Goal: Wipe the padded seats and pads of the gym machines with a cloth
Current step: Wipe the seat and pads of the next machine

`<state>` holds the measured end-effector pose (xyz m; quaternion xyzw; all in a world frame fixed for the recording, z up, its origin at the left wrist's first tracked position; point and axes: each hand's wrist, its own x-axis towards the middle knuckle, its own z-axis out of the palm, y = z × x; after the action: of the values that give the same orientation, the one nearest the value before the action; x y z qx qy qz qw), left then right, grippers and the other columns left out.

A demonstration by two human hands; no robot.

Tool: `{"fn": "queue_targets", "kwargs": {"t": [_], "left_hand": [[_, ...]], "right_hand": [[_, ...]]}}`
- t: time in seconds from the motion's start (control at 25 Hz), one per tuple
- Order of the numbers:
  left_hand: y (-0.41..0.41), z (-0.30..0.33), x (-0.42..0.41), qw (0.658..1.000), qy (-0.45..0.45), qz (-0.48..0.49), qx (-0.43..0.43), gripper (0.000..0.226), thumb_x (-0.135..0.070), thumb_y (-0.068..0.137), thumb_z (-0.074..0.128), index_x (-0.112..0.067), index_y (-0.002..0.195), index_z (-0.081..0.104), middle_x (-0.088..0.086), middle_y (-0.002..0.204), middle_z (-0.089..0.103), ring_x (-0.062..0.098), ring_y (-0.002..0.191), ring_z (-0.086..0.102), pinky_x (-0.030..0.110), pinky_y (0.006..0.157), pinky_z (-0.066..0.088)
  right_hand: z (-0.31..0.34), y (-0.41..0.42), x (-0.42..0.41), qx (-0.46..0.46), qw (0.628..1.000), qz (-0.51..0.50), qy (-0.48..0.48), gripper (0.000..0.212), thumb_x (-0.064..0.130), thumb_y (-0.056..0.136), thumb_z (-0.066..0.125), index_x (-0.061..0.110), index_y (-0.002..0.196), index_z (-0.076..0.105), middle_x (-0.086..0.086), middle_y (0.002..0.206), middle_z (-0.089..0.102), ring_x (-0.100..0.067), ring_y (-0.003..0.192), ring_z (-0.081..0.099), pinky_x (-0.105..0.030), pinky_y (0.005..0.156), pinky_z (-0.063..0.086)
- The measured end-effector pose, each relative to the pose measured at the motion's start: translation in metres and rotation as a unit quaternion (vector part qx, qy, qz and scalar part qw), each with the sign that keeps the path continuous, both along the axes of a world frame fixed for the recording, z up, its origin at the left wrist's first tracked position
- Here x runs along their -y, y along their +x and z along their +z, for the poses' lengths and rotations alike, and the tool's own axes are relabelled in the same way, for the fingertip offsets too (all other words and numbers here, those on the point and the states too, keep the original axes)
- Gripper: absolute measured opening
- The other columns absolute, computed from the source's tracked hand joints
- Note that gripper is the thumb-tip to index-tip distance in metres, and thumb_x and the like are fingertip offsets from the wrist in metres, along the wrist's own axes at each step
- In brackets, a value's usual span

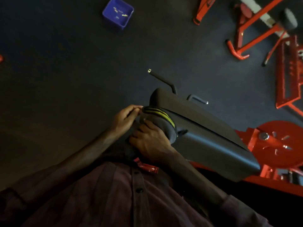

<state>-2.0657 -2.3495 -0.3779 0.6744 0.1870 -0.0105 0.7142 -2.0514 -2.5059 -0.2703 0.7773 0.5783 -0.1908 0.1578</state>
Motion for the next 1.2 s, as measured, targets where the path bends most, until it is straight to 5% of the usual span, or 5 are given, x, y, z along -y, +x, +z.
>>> {"fn": "queue_targets", "kwargs": {"t": [0.24,0.52,0.72,0.88,1.2], "left_hand": [[0.001,0.069,-0.007,0.961,0.165,-0.145,0.165,0.026,-0.020,0.109,0.056,-0.019,0.131,0.071,-0.009,0.134,0.070,0.003,0.128,0.062,0.024,0.106,0.048],[0.069,0.092,0.026,0.801,0.304,-0.414,0.309,0.030,-0.018,0.107,0.062,-0.015,0.135,0.069,-0.002,0.147,0.062,0.006,0.140,0.054,0.038,0.117,0.046],[0.113,0.070,0.044,0.689,0.298,-0.561,0.350,0.037,-0.020,0.108,0.058,-0.015,0.145,0.062,0.000,0.155,0.055,0.013,0.148,0.046,0.053,0.120,0.041],[0.126,0.053,0.049,0.658,0.268,-0.593,0.378,0.044,-0.021,0.110,0.051,-0.011,0.152,0.053,0.005,0.161,0.048,0.019,0.152,0.041,0.060,0.120,0.037],[0.138,0.057,0.061,0.608,0.271,-0.661,0.346,0.059,-0.037,0.110,0.045,-0.020,0.165,0.033,-0.006,0.174,0.024,0.006,0.161,0.014,0.058,0.130,0.019]], "right_hand": [[0.047,-0.023,0.074,0.055,0.784,-0.391,0.479,0.032,0.028,0.093,0.063,0.020,0.122,0.074,0.001,0.125,0.072,-0.022,0.122,0.064,-0.048,0.105,0.048],[-0.018,-0.096,0.054,-0.028,-0.015,-0.724,0.689,0.020,0.040,0.089,0.076,0.023,0.101,0.078,0.003,0.107,0.079,-0.018,0.109,0.074,-0.048,0.103,0.057],[-0.080,-0.075,-0.017,0.021,-0.375,-0.672,0.638,0.041,0.040,0.090,0.077,0.008,0.115,0.071,-0.016,0.121,0.074,-0.031,0.116,0.070,-0.036,0.092,0.057],[-0.112,-0.050,-0.080,0.019,-0.505,-0.600,0.620,0.023,0.028,0.095,0.076,0.010,0.109,0.072,-0.010,0.116,0.072,-0.020,0.103,0.071,-0.034,0.094,0.057],[-0.111,-0.029,-0.041,0.106,-0.433,-0.610,0.656,0.023,0.025,0.088,0.083,0.007,0.099,0.074,-0.011,0.106,0.075,-0.022,0.097,0.067,-0.046,0.097,0.057]]}}
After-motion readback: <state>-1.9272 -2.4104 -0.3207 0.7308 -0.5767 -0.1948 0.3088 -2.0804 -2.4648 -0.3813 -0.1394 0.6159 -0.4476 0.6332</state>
